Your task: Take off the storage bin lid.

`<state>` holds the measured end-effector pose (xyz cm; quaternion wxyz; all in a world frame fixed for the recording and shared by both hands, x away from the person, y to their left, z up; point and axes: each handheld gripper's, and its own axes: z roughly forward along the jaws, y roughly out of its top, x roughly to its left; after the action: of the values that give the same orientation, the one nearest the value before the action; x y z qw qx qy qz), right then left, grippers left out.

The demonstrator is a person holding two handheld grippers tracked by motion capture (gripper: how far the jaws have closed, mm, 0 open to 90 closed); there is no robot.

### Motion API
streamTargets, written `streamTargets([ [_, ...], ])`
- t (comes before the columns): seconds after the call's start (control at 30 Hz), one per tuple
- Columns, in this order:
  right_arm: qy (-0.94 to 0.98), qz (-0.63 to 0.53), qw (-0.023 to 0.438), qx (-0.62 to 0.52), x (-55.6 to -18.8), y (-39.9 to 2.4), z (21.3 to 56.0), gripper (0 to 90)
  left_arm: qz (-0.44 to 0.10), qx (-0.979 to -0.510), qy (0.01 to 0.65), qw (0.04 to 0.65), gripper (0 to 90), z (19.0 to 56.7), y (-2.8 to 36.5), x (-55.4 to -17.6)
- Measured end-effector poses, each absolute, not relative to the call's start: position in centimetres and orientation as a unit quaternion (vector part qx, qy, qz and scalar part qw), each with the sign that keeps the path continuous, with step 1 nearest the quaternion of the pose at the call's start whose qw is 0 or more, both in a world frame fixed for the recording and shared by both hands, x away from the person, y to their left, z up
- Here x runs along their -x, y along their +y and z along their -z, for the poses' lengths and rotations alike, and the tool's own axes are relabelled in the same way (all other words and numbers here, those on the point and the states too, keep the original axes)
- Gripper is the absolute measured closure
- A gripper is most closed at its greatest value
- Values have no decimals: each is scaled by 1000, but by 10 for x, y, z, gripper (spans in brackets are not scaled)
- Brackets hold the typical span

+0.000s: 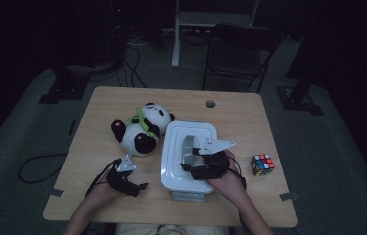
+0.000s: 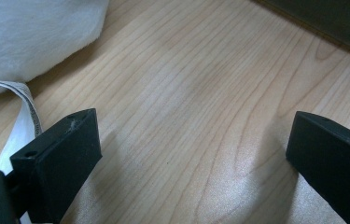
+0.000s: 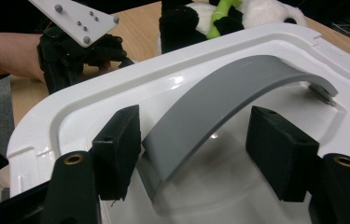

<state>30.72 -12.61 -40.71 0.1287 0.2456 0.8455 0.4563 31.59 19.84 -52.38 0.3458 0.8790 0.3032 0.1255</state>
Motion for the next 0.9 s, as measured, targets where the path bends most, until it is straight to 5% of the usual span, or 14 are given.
streamTargets([
  [0.27, 854, -460, 93, -225, -311, -122, 406, 552, -125, -879, 304, 346, 37, 524, 198, -316],
  [0.9, 842, -493, 30, -215, -312, -134, 386, 752, -126, -879, 304, 346, 37, 524, 198, -316],
])
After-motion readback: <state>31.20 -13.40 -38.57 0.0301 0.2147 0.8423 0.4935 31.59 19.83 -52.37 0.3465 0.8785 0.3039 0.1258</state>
